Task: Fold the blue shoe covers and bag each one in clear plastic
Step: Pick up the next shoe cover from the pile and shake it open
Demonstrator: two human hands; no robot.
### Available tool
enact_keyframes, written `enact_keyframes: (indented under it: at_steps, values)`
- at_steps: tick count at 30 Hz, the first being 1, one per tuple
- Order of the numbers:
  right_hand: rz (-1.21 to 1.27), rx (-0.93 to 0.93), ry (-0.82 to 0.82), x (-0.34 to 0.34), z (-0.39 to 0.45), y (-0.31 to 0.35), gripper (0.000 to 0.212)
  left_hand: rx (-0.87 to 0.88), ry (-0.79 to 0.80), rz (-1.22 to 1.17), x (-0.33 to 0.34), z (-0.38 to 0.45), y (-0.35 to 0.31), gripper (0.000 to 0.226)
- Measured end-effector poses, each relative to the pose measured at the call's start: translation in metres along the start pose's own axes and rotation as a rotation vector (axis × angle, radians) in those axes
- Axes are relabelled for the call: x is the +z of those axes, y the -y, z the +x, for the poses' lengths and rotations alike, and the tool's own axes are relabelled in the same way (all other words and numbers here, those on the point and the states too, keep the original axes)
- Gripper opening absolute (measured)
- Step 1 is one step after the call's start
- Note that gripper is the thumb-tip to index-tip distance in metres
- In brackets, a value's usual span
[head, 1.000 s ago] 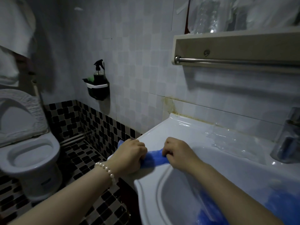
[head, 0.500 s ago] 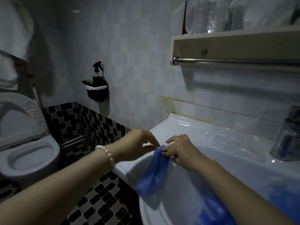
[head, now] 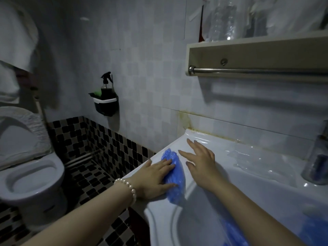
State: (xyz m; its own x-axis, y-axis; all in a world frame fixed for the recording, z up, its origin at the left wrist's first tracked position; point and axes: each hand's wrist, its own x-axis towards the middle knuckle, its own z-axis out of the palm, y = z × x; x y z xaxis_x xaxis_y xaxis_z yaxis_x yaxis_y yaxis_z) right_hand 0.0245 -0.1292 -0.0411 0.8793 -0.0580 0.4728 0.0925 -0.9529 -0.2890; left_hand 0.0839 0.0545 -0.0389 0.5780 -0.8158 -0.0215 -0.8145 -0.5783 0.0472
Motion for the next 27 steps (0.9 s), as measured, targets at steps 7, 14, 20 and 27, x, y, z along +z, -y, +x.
enact_keyframes:
  at_steps: [7, 14, 20, 27]
  values:
    - [0.660, -0.032, 0.224, -0.018, -0.044, 0.018, 0.030, -0.020, 0.052, -0.065, 0.000, 0.004, 0.004, 0.117]
    - [0.483, -0.043, 0.203, -0.003, -0.060, 0.026, 0.043, -0.017, 0.157, -0.062, -0.005, 0.002, 0.004, 0.129]
    - [0.520, -0.031, 0.139, 0.001, -0.060, 0.030, 0.019, -0.037, 0.238, -0.312, -0.016, 0.007, 0.007, 0.126]
    - [0.647, 0.128, 0.049, 0.005, -0.064, 0.045, 0.011, -0.037, 0.192, -0.223, -0.013, 0.007, 0.005, 0.108]
